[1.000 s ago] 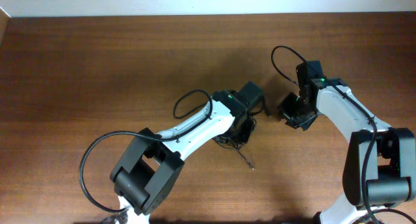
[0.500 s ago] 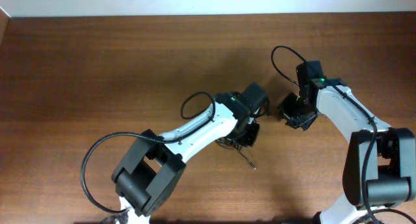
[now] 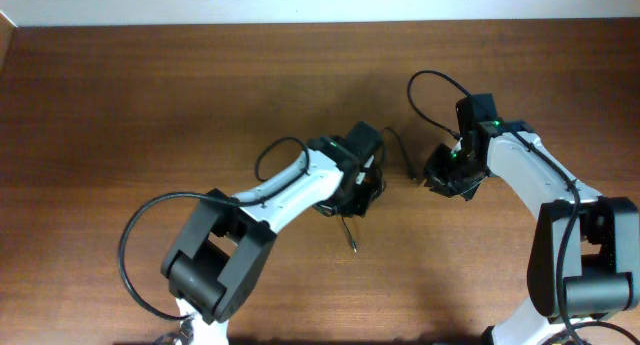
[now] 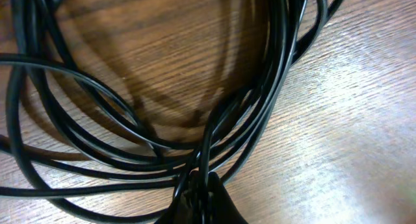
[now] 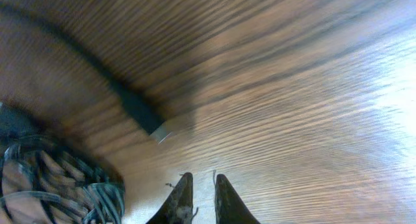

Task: Untangle cables

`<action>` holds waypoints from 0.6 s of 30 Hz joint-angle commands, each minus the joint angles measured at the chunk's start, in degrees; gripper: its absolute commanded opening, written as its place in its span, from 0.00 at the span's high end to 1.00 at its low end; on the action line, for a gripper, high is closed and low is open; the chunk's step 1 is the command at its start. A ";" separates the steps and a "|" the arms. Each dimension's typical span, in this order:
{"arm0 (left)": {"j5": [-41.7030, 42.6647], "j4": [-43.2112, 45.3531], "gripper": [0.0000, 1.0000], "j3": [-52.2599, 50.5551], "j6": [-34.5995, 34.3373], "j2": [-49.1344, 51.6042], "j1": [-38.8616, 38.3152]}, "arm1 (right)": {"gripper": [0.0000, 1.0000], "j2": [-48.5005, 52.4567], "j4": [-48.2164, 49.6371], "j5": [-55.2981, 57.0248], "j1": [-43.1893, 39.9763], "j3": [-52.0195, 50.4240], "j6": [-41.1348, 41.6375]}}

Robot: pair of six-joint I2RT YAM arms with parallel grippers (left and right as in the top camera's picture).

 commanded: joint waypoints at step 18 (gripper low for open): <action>10.97 0.76 0.85 0.96 14.10 -1.01 8.63 | 0.67 0.55 9.35 -0.33 13.62 -1.18 -13.22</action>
